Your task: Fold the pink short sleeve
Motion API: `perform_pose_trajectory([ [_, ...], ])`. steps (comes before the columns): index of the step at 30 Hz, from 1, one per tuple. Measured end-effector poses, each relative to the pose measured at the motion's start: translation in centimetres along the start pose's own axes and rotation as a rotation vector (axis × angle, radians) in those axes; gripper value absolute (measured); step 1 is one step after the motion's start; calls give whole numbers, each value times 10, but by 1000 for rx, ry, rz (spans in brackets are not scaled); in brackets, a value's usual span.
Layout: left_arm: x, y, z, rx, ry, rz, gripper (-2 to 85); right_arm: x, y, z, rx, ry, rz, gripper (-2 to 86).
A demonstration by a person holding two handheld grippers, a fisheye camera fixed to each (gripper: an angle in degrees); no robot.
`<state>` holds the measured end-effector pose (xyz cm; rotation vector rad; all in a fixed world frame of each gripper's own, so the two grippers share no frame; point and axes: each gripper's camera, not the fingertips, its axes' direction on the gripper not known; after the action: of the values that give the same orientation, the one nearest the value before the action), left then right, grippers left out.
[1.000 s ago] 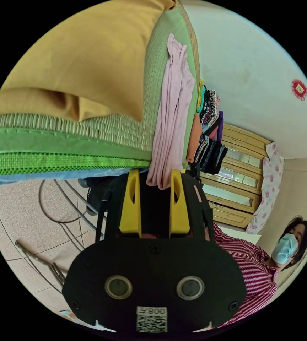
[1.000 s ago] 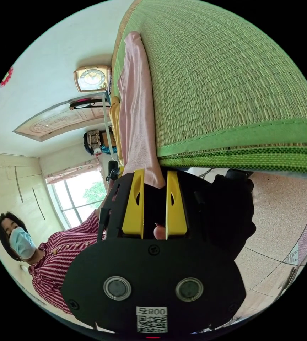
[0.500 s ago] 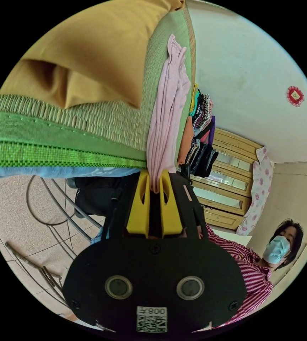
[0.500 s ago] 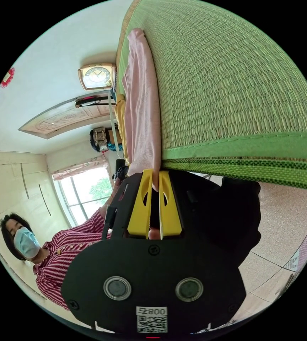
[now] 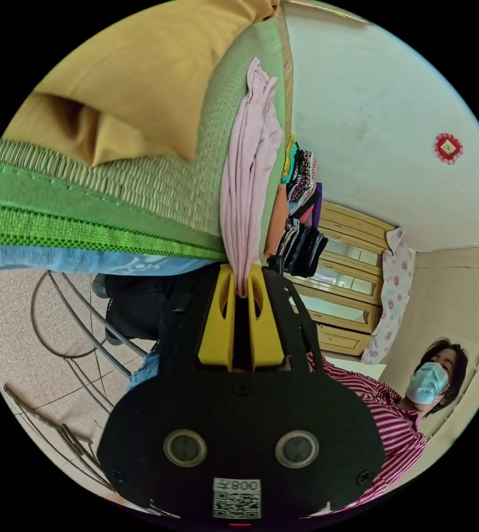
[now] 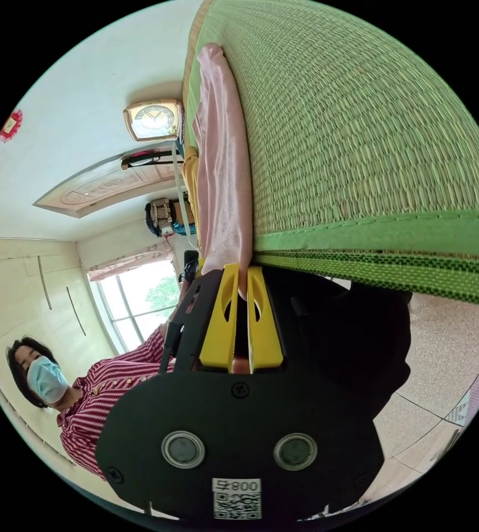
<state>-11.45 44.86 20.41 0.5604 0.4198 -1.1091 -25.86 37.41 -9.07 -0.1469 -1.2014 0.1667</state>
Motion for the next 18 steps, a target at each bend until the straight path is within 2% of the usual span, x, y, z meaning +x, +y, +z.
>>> perform_pose_trajectory([
  [18,50,165,-24,-16,126,324,39,-12,47,-82,104,-164,-301,15],
])
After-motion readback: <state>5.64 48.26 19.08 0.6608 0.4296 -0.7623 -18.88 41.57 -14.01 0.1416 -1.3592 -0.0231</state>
